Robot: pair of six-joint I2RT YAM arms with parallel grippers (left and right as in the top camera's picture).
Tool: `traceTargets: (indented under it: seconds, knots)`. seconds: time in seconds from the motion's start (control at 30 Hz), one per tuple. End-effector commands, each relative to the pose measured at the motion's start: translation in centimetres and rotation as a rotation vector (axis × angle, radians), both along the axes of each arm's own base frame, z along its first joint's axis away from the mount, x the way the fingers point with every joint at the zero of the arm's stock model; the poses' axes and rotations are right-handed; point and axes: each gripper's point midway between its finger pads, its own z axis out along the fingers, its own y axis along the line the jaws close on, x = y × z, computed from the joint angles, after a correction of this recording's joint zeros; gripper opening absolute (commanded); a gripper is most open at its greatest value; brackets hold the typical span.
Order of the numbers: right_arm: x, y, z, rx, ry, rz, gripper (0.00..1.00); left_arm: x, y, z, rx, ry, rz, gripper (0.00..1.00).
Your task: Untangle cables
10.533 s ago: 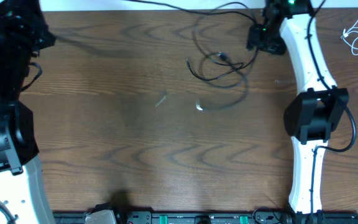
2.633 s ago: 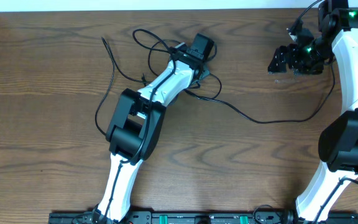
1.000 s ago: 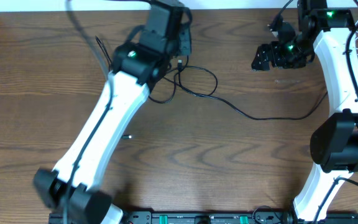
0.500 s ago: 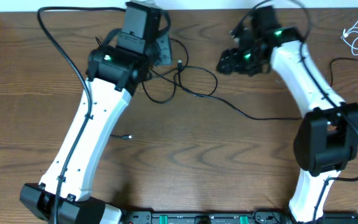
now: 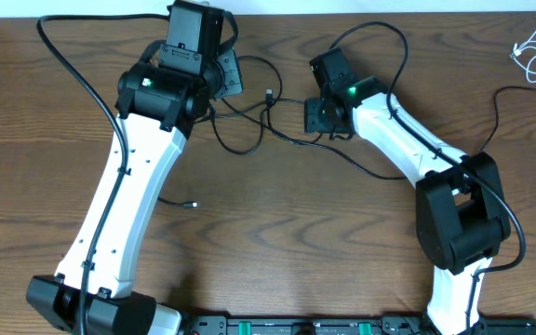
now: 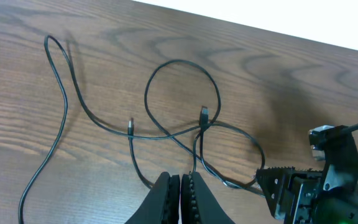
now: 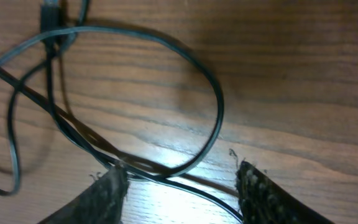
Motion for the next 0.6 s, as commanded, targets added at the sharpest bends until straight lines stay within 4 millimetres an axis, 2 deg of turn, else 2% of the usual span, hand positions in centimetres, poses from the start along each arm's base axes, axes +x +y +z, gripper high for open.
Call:
traceTargets:
  seconds: [0.0, 0.07, 0.17, 0.2, 0.3, 0.47, 0.57]
  knots:
    - [-0.8, 0.0, -0.2, -0.020, 0.011, 0.130, 0.57, 0.0, 0.2, -0.8, 0.008, 0.025, 0.009, 0.11]
    - [-1.7, 0.2, -0.3, -0.001, 0.040, 0.240, 0.59, 0.0, 0.2, -0.8, 0.009, 0.026, 0.009, 0.12]
    - [-3.8, 0.3, -0.5, 0.051, 0.104, 0.431, 0.61, 0.0, 0.2, -0.8, 0.008, 0.026, 0.009, 0.12]
    - [-5.1, 0.2, -0.5, 0.068, 0.134, 0.519, 0.65, 0.0, 0.2, -0.8, 0.008, 0.026, 0.009, 0.12]
    - [-6.5, -0.3, -0.8, 0.044, 0.175, 0.603, 0.68, 0.0, 0.2, -0.8, 0.008, 0.025, 0.009, 0.12]
    - [-6.0, -2.4, -2.2, -0.086, 0.165, 0.589, 0.71, -0.1, 0.2, -0.8, 0.009, 0.029, 0.008, 0.12]
    - [-5.6, -2.6, -3.0, -0.106, 0.135, 0.619, 0.72, -0.2, 0.3, -0.9, 0.011, 0.036, 0.008, 0.12]
